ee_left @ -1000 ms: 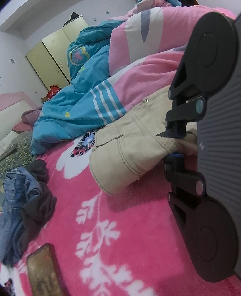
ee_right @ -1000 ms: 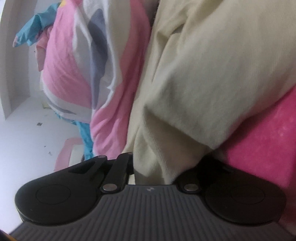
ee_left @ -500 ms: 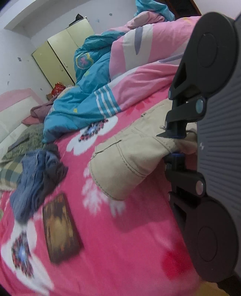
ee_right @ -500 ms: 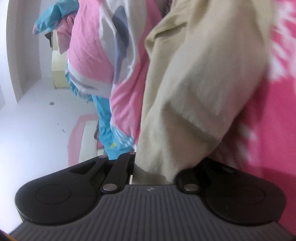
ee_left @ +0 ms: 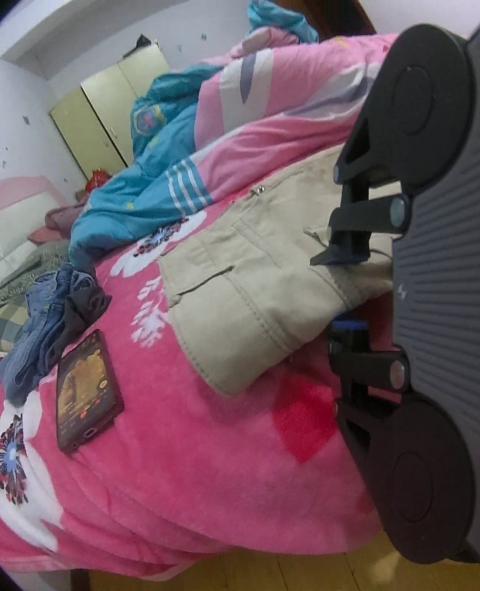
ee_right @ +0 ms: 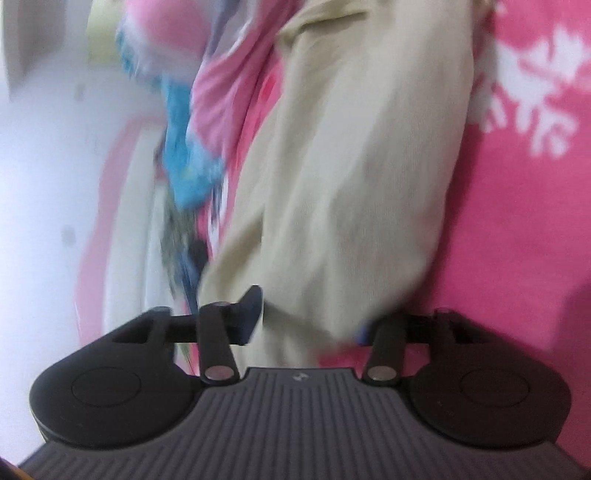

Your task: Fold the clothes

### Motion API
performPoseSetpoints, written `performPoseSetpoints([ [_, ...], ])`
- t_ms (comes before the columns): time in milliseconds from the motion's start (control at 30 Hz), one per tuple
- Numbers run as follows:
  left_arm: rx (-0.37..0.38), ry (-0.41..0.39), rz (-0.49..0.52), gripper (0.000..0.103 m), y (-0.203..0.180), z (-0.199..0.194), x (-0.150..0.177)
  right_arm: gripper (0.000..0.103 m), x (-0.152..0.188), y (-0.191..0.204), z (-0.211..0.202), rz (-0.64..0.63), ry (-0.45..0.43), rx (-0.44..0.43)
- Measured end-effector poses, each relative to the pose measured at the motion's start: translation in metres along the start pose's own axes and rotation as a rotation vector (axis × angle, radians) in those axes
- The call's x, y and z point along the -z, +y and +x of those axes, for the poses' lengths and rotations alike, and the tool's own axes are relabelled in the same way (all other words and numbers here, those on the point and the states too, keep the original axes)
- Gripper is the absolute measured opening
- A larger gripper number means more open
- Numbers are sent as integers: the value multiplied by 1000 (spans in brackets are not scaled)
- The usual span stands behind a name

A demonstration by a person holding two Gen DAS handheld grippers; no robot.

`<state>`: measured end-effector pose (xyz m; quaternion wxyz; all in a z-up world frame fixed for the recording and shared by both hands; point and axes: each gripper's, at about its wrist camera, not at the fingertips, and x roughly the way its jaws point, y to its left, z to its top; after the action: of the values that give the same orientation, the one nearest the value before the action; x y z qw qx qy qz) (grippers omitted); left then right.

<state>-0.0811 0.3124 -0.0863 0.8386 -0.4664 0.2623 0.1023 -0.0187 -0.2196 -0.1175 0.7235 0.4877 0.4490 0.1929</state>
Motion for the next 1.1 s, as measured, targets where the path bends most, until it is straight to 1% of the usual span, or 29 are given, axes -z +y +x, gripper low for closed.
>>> performPoseSetpoints([
  [33, 6, -3, 5, 43, 3, -3, 0, 61, 2, 8, -9, -63, 30, 28],
  [100, 11, -14, 23, 50, 6, -8, -3, 61, 7, 36, -24, -233, 69, 73],
  [133, 10, -20, 31, 52, 6, -9, -4, 62, 9, 56, -27, -332, 88, 80],
  [167, 7, -26, 37, 52, 7, -10, -6, 62, 11, 78, -29, -434, 108, 74],
  [200, 0, -35, 42, 54, 7, -11, -9, 62, 13, 101, -26, -531, 124, 45],
  [267, -13, -58, 59, 54, 6, -14, -12, 63, 15, 145, -10, -695, 127, -16],
  [300, -22, -70, 78, 54, 5, -16, -14, 63, 14, 166, 4, -786, 125, -42],
  [333, -33, -82, 105, 57, 4, -19, -14, 64, 12, 187, 23, -876, 126, -57],
  [433, -66, -112, 216, 64, 0, -25, -15, 65, 5, 235, 96, -1130, 155, -57],
  [533, -98, -153, 328, 71, -5, -31, -15, 73, -2, 264, 176, -1347, 248, -38],
  [567, -108, -172, 358, 72, -6, -34, -16, 78, -6, 270, 201, -1395, 274, -18],
  [633, -118, -210, 405, 75, -6, -38, -19, 80, -14, 273, 246, -1455, 354, 25],
  [700, -111, -219, 421, 76, -4, -36, -23, 80, -14, 263, 264, -1456, 433, 60],
  [733, -109, -212, 420, 74, -3, -31, -26, 77, -12, 257, 269, -1452, 468, 72],
  [767, -104, -205, 414, 73, -2, -27, -29, 60, -11, 252, 274, -1448, 503, 85],
  [800, -98, -200, 402, 66, 0, -23, -30, 45, -9, 247, 276, -1444, 518, 96],
  [833, -88, -200, 393, 48, 1, -20, -32, 19, -6, 244, 273, -1442, 505, 106],
  [867, -75, -204, 390, 40, 0, -19, -32, 10, -3, 243, 269, -1442, 480, 114],
  [900, -63, -209, 391, 29, 0, -19, -33, 8, 0, 245, 262, -1445, 437, 117],
  [933, -56, -212, 396, 26, -2, -18, -33, 5, 4, 248, 255, -1449, 394, 120],
  [967, -53, -214, 405, 24, -5, -17, -32, 3, 7, 250, 249, -1451, 351, 123],
  [1000, -46, -216, 410, 18, -8, -16, -33, 3, 10, 253, 242, -1454, 308, 127],
  [1100, -16, -223, 418, 10, -19, -14, -37, 3, 15, 267, 228, -1504, 199, 138],
])
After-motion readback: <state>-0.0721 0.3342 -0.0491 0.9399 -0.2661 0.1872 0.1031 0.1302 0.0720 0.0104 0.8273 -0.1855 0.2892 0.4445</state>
